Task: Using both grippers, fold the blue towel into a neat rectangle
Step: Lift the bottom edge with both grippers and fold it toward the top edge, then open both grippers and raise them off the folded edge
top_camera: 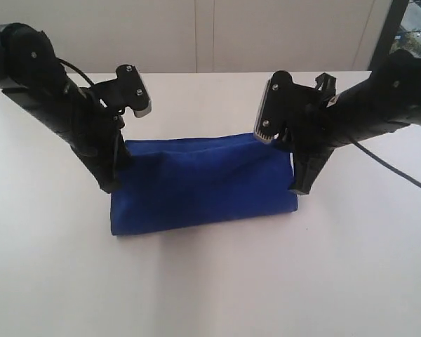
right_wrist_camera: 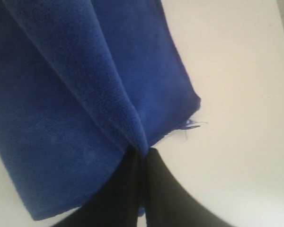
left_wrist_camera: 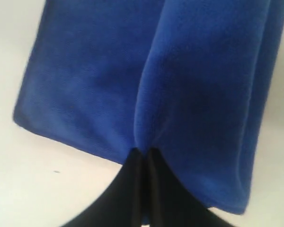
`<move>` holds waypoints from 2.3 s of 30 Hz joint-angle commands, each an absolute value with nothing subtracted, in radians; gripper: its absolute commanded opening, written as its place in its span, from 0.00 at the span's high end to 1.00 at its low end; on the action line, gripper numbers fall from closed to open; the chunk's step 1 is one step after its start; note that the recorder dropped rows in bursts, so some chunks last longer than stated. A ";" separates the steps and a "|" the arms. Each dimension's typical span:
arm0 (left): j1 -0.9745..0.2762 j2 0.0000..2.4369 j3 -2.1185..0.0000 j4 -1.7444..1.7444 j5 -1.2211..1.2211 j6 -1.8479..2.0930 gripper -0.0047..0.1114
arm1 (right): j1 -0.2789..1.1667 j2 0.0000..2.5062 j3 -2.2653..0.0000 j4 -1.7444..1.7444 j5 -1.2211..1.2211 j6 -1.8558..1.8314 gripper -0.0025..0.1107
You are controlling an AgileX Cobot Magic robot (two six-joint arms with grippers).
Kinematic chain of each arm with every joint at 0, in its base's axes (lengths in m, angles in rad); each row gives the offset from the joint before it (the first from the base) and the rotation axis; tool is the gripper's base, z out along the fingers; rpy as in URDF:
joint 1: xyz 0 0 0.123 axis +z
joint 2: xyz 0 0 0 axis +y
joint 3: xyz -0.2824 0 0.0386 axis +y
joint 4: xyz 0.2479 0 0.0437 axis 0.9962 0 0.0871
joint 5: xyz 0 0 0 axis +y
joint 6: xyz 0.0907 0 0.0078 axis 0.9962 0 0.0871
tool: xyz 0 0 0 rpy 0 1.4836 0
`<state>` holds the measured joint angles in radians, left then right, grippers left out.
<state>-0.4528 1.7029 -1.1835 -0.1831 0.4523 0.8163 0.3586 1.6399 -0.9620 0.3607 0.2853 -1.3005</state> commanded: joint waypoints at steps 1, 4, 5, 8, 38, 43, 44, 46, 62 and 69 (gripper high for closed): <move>-0.452 1.734 -1.187 -0.159 0.287 0.806 0.96 | 0.360 1.692 -0.967 0.365 0.102 -1.293 0.98; -0.450 1.745 -1.187 -0.159 0.203 0.806 0.96 | 0.360 1.718 -0.967 0.365 0.046 -1.293 0.98; -0.450 1.750 -1.187 -0.154 0.183 0.806 0.96 | 0.360 1.726 -0.967 0.365 0.029 -1.293 0.98; -0.450 1.761 -1.187 -0.133 0.141 0.806 0.96 | 0.357 1.754 -0.967 0.365 -0.040 -1.293 0.98; -0.410 1.863 -1.189 -0.122 -0.034 0.758 0.91 | 0.357 1.926 -1.133 0.366 -0.055 -1.293 0.86; -0.410 1.863 -1.189 -0.122 -0.028 0.758 0.61 | 0.357 1.928 -1.133 0.366 -0.063 -1.295 0.62; -0.410 1.863 -1.189 -0.122 -0.028 0.758 0.55 | 0.357 1.928 -1.133 0.366 -0.070 -1.293 0.59; -0.410 1.863 -1.189 -0.127 -0.028 0.758 0.48 | 0.357 1.928 -1.133 0.370 -0.101 -1.293 0.55; -0.410 1.861 -1.189 -0.471 0.048 0.754 0.57 | 0.357 1.817 -1.133 0.659 -0.027 -0.954 0.70; -0.386 1.813 -1.187 -0.471 0.382 0.645 0.96 | 0.357 1.811 -1.131 0.668 0.194 -0.847 0.98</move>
